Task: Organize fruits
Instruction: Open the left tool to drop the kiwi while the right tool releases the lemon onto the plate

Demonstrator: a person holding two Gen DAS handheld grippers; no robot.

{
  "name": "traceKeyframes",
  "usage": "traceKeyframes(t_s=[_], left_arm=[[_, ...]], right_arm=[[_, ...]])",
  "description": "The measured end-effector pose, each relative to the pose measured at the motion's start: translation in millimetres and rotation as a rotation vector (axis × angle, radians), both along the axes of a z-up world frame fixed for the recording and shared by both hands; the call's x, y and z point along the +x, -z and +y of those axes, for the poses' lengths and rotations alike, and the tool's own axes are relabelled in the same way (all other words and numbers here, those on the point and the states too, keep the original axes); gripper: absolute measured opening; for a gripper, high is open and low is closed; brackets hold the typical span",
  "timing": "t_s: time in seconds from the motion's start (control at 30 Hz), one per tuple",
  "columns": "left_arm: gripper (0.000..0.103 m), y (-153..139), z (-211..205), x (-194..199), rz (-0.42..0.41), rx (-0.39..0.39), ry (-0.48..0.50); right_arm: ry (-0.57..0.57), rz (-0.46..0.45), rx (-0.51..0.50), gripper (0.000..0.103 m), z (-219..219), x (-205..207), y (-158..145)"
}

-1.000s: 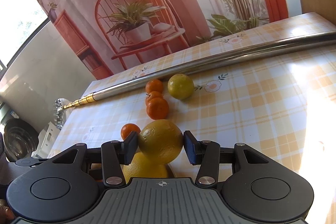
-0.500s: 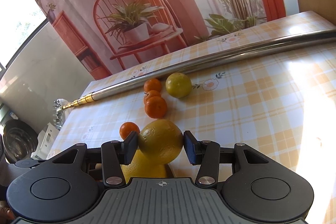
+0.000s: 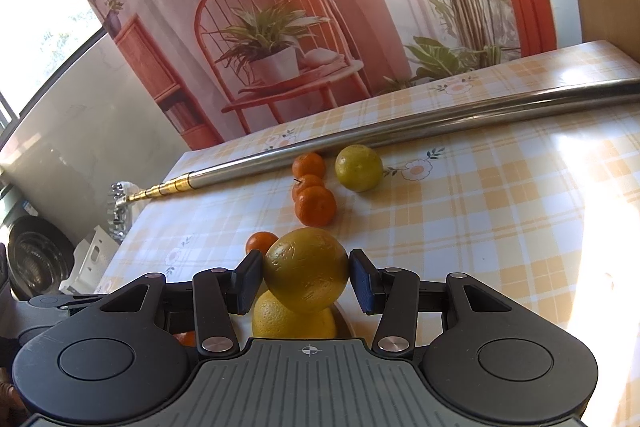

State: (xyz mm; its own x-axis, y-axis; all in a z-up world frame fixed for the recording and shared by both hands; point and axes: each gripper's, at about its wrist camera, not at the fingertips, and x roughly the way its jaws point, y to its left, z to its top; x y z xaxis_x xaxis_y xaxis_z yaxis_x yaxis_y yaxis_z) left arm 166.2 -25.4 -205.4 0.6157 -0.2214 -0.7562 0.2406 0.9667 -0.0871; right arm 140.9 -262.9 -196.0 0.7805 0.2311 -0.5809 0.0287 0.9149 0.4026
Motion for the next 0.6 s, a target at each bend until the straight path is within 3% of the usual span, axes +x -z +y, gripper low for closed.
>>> traceKeyframes(t_s=[0.1,0.6], left_arm=[[0.028,-6,8,-1,-0.010,-0.055,-0.025],[0.028,-20,34,-13,-0.089,-0.080,-0.107]], right_arm=[[-0.014,-0.003,-0.017,0.044,6,0,-3],[-0.139,-0.046,-0.137,0.044,52,15,-27]])
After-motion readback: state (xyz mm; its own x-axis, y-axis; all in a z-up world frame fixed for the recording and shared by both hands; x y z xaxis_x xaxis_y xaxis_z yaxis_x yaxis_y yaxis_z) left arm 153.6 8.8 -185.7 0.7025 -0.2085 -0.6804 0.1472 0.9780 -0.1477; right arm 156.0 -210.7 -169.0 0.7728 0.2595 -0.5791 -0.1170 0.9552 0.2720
